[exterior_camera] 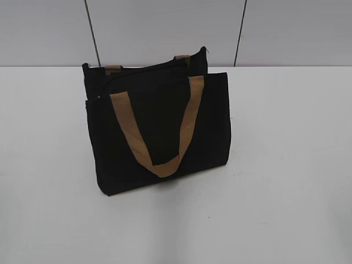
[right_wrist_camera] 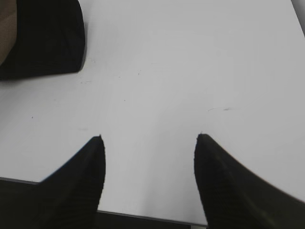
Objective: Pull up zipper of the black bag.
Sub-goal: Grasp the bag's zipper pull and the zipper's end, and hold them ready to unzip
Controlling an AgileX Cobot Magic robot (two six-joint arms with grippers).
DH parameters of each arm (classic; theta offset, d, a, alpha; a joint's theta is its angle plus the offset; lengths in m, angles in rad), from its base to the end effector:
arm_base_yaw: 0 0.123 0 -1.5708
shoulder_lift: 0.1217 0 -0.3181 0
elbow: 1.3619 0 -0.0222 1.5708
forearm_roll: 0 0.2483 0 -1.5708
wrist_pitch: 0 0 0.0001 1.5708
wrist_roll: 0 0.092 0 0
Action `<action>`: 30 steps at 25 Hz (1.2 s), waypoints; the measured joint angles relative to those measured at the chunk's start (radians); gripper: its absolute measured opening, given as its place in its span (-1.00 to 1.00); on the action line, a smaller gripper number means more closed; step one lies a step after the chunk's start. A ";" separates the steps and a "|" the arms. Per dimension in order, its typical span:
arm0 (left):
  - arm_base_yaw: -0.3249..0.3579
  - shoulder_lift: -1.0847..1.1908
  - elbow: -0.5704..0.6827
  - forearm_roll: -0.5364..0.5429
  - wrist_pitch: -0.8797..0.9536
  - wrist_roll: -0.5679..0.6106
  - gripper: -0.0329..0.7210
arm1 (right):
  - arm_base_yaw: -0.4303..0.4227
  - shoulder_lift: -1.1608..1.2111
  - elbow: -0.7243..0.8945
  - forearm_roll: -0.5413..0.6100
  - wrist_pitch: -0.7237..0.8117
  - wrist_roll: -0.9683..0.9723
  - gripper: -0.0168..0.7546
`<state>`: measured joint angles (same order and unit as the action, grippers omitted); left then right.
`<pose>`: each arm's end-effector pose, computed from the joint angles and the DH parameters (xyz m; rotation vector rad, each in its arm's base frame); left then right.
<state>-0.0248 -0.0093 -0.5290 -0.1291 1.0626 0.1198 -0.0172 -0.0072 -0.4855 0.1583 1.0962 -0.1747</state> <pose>-0.0451 -0.0092 0.2836 0.1536 1.9967 -0.0925 -0.0408 0.0136 0.2693 -0.1734 2.0700 0.0736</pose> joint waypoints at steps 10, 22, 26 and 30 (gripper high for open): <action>0.000 0.000 0.000 0.000 0.000 0.000 -0.28 | 0.000 0.000 0.000 0.000 0.000 0.001 0.24; 0.000 0.000 0.000 0.000 0.000 0.000 -0.28 | 0.000 0.000 0.000 0.000 0.000 0.001 0.24; 0.000 0.000 0.000 0.000 0.000 0.000 -0.28 | 0.000 0.000 0.000 0.000 0.000 0.001 0.24; 0.000 0.000 0.000 0.000 0.000 0.000 -0.28 | 0.000 0.000 0.000 0.000 0.000 0.001 0.24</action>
<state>-0.0248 -0.0093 -0.5290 -0.1291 1.0626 0.1198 -0.0172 -0.0072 -0.4855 0.1583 1.0962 -0.1737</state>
